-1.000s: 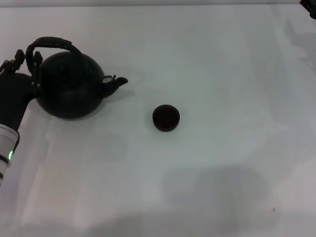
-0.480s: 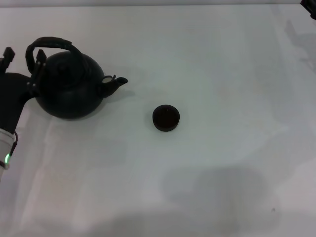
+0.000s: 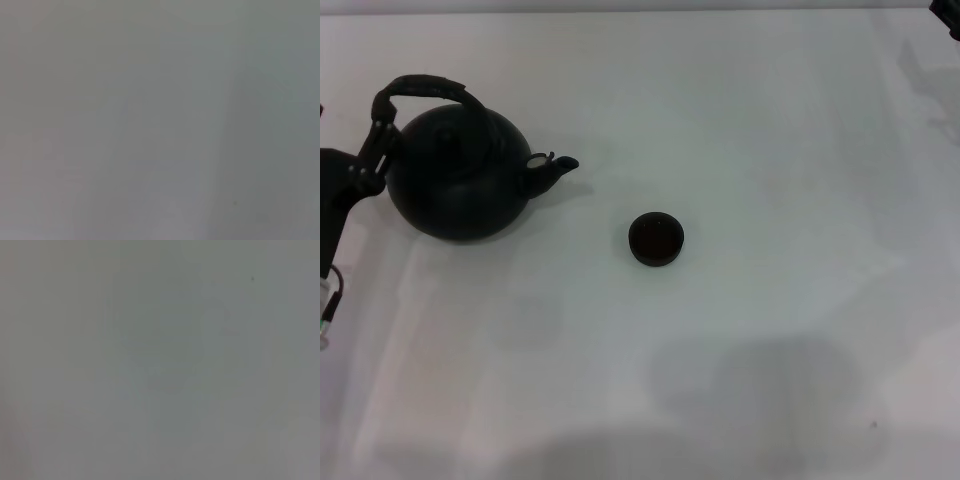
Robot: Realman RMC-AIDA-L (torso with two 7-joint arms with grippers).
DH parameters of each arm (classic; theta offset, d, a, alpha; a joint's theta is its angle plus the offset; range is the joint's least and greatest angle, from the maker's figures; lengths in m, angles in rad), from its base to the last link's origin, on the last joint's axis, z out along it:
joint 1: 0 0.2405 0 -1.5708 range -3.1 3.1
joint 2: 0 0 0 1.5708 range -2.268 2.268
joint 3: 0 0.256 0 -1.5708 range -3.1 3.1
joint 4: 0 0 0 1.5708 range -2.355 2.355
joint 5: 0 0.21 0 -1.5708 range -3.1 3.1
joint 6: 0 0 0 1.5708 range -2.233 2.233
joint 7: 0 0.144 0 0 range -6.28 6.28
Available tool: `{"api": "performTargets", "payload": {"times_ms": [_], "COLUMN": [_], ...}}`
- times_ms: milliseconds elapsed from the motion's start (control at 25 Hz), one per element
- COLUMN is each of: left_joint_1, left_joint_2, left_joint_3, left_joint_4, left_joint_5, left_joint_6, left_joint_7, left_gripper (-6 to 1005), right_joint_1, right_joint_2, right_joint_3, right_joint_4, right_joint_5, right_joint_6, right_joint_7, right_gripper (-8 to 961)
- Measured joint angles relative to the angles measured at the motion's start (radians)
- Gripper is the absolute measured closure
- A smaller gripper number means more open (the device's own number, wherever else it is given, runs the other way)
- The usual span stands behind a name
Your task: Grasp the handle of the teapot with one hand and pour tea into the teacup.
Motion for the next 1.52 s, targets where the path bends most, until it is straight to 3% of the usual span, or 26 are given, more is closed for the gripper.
{"api": "performTargets", "payload": {"times_ms": [360,640,1040,1520], "left_joint_1": [0.062,0.089,0.06,0.032], "left_joint_2": [-0.003,-0.002,0.0,0.002], "left_joint_3": [-0.008,-0.009,-0.009,-0.009], "left_joint_4": [0.0,0.0,-0.036,-0.077], "left_joint_5": [-0.012,-0.126,-0.313,-0.345], "left_joint_6": [0.091,0.124,0.119,0.091], "left_joint_7": [-0.003,-0.01,-0.01,-0.045], "left_gripper": [154,156,159,164], "right_joint_1": [-0.004,-0.007,-0.025,-0.023], "right_joint_2": [0.0,0.001,0.002,0.002], "right_joint_3": [0.0,0.0,0.0,0.0], "right_joint_4": [0.001,0.01,0.049,0.065], "right_joint_5": [0.0,0.0,0.0,0.0], "right_joint_6": [0.003,0.028,0.114,0.123], "right_joint_7": [0.0,0.0,0.0,0.001], "right_gripper": [113,113,113,113]}}
